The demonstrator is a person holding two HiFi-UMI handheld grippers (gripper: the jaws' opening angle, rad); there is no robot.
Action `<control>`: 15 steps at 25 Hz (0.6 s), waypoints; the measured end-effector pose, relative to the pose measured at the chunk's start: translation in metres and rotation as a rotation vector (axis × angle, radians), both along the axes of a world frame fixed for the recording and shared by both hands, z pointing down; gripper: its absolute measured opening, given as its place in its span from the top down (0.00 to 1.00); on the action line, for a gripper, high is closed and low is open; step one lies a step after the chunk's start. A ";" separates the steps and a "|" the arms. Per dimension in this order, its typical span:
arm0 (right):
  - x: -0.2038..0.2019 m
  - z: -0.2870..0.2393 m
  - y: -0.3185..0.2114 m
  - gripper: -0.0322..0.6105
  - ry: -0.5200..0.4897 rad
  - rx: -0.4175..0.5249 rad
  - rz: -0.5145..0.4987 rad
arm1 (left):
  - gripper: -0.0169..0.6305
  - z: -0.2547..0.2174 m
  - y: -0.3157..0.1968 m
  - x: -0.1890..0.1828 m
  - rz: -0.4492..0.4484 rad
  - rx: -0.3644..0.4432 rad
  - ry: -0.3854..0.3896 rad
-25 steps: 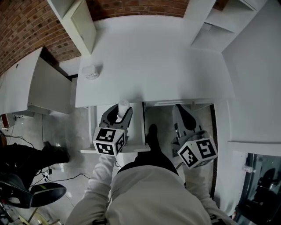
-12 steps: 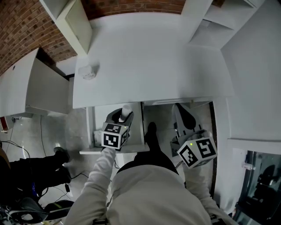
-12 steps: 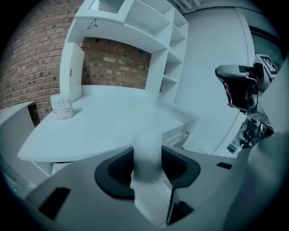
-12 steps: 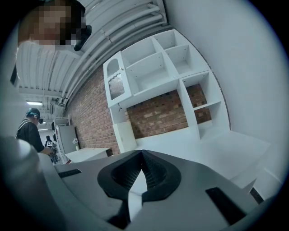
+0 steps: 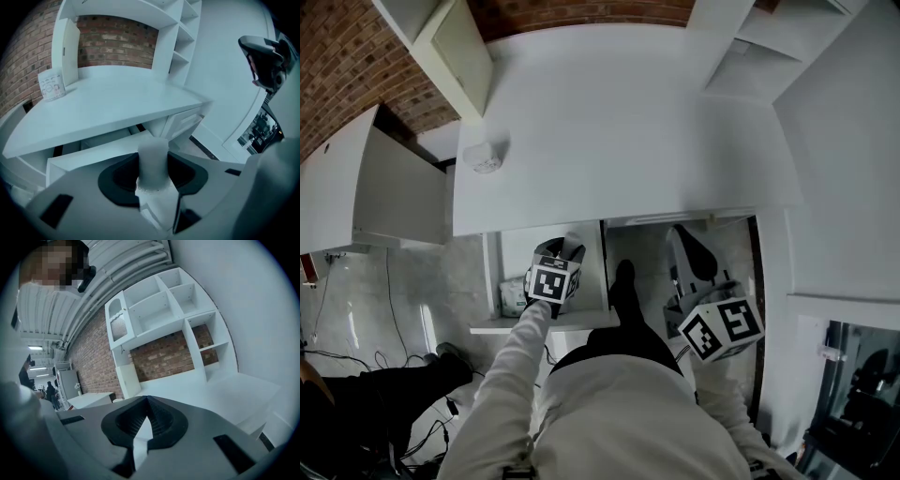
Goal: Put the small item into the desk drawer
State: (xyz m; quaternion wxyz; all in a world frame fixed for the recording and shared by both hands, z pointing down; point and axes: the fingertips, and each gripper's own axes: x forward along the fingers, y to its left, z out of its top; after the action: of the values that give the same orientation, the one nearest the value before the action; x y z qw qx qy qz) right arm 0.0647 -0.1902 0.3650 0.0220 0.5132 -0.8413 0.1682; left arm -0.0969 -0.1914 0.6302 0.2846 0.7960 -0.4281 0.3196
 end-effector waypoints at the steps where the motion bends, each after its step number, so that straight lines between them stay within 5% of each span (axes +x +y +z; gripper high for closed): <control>1: 0.000 0.001 -0.001 0.91 0.000 -0.003 0.000 | 0.68 0.007 0.000 0.000 0.005 -0.017 -0.011; 15: 0.007 0.007 -0.013 0.91 0.026 -0.035 0.011 | 0.68 0.109 0.011 0.003 0.029 -0.228 -0.078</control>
State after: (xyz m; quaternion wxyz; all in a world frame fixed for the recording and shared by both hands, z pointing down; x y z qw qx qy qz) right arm 0.0719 -0.2032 0.3717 0.0411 0.5196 -0.8350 0.1764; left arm -0.0936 -0.1804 0.7396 0.3516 0.7516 -0.3881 0.4012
